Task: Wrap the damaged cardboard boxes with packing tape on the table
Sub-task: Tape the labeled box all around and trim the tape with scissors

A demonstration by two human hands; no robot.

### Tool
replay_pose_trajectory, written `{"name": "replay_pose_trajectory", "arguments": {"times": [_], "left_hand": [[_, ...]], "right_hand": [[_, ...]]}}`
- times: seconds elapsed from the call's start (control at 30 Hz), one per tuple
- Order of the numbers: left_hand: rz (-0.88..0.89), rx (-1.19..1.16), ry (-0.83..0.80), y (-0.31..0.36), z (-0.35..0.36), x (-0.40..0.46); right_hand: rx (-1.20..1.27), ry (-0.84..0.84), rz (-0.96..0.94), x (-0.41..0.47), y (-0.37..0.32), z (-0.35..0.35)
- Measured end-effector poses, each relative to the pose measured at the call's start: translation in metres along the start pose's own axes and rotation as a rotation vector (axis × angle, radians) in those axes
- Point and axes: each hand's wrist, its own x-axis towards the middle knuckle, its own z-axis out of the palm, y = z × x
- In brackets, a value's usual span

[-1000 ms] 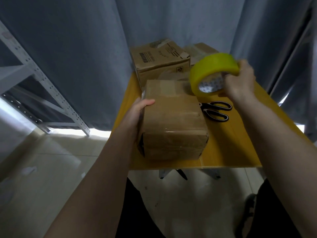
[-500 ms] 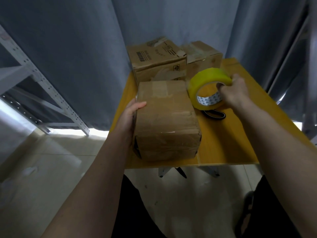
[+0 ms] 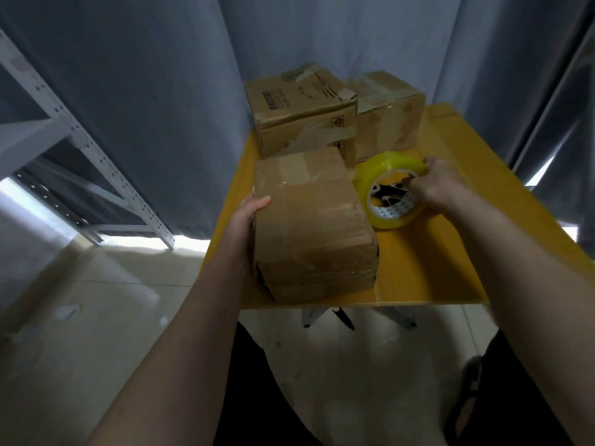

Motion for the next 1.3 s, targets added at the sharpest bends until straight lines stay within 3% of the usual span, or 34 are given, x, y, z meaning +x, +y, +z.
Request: {"name": "replay_pose_trajectory", "arguments": {"times": [0.1,0.17,0.2,0.27,0.33,0.47,0.53,0.6,0.73,0.83,0.93,1.13,1.3], "left_hand": [[-0.007,0.400,0.225,0.013,0.009,0.004],[0.162,0.837,0.376,0.026,0.018,0.005],[0.296,0.998,0.373,0.036,0.027,0.003],[0.543,1.189,0.207,0.055,0.053,0.006],[0.667,1.318,-0.022,0.065,0.084,0.015],[0.607,1.389,-0.403,0.050,0.130,0.036],[0.549,1.510,-0.434,0.037,0.134,0.050],[0.548,1.672,-0.351,0.030,0.128,0.060],[0.531,1.730,-0.129,0.024,0.108,0.053],[0.335,1.772,-0.032,0.034,0.099,0.044],[0.120,1.607,-0.093,0.048,0.094,0.042],[0.163,1.481,-0.162,0.047,0.100,0.038],[0.017,1.544,-0.275,0.061,0.115,0.042]], "right_hand": [[0.033,-0.004,-0.005,0.002,0.003,-0.001],[0.095,-0.005,0.015,0.003,0.006,0.002],[0.121,-0.004,0.026,0.003,0.009,0.004],[0.147,0.011,0.043,0.005,0.015,0.007],[0.149,0.031,0.056,0.005,0.022,0.011],[0.147,0.057,0.066,0.006,0.036,0.018],[0.177,0.066,0.041,0.008,0.040,0.020],[0.165,0.107,-0.016,0.011,0.036,0.018],[0.077,0.123,-0.166,0.015,0.010,0.018],[0.070,0.062,-0.235,0.018,-0.008,0.027],[0.131,-0.021,-0.274,0.022,-0.019,0.033],[0.135,0.016,-0.297,0.033,-0.021,0.032],[-0.007,0.077,-0.304,0.037,-0.029,0.030]]}}
